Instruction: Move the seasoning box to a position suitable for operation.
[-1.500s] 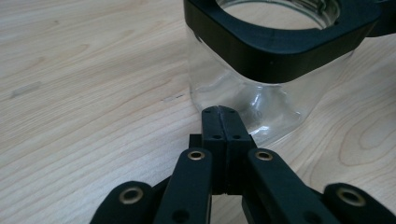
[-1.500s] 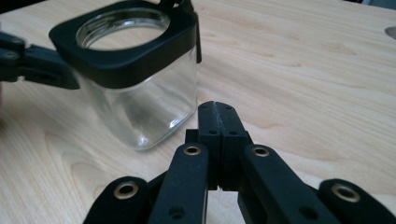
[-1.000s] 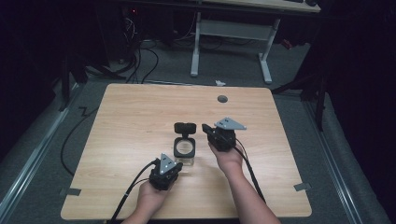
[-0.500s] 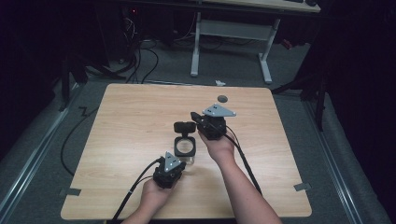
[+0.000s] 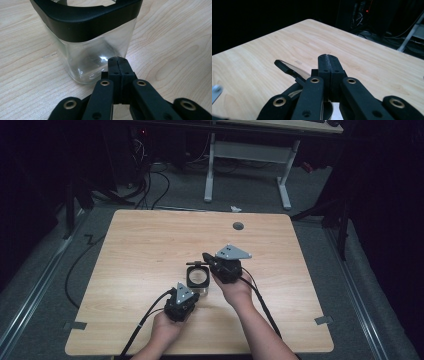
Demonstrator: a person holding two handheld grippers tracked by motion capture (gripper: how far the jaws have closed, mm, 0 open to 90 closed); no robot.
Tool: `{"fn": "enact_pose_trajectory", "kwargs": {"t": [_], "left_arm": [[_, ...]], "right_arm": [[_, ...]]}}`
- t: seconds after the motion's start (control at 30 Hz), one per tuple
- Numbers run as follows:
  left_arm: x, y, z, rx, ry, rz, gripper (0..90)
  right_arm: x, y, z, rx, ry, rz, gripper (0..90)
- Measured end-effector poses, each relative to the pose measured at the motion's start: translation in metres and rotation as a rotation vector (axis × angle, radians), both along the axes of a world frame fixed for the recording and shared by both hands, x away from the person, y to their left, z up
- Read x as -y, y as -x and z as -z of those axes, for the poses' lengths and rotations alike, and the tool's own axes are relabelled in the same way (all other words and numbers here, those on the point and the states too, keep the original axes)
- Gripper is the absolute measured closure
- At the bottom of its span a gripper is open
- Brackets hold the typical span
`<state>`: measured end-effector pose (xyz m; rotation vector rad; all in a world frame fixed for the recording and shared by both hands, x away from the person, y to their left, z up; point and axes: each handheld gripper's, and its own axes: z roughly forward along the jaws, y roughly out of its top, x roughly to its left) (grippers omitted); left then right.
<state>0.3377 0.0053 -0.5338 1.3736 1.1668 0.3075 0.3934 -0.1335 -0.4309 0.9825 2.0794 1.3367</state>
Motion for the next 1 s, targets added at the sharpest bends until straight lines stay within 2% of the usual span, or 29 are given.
{"fn": "enact_pose_trajectory", "kwargs": {"t": [0.33,0.6,0.7,0.93,1.0], "left_arm": [[0.0,0.001,-0.001,0.0,0.009,-0.004,90.0],[-0.001,0.001,-0.002,0.008,0.006,-0.005,90.0],[-0.001,0.001,-0.002,0.009,0.006,-0.006,90.0],[-0.001,0.003,-0.002,0.015,0.008,-0.004,90.0],[-0.003,0.005,-0.003,0.02,0.007,-0.007,90.0]], "right_arm": [[-0.004,0.022,0.025,-0.03,0.02,-0.028,90.0],[-0.002,0.03,0.043,-0.052,0.022,-0.03,90.0],[0.001,0.031,0.041,-0.049,0.018,-0.02,90.0],[0.014,0.03,0.03,-0.009,0.006,0.018,89.9],[0.021,0.03,0.029,0.003,0.01,0.037,84.9]]}}
